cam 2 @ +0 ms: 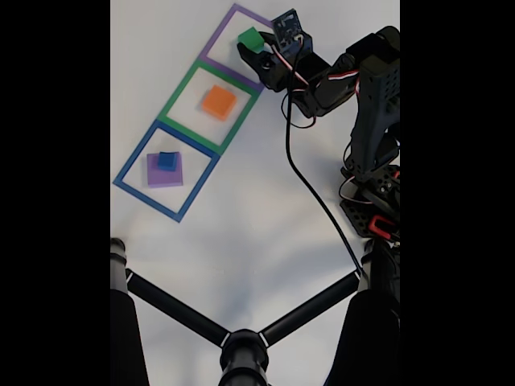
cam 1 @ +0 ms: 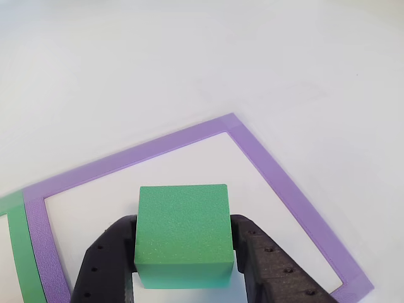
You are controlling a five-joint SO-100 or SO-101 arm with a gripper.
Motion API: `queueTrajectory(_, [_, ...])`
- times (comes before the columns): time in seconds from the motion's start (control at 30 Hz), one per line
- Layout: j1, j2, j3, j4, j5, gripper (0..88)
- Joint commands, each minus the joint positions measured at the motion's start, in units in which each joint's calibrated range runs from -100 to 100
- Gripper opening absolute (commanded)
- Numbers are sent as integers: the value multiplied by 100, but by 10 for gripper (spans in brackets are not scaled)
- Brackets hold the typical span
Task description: Tower of hanoi
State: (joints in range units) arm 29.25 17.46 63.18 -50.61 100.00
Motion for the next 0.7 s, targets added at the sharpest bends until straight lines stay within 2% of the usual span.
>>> queueTrajectory(0.0, [45, -16, -180, -196, 0, 57])
queueTrajectory(0.2, [106, 121, -244, -220, 0, 64])
queueTrajectory(0.67, [113, 80, -253, -309, 0, 181])
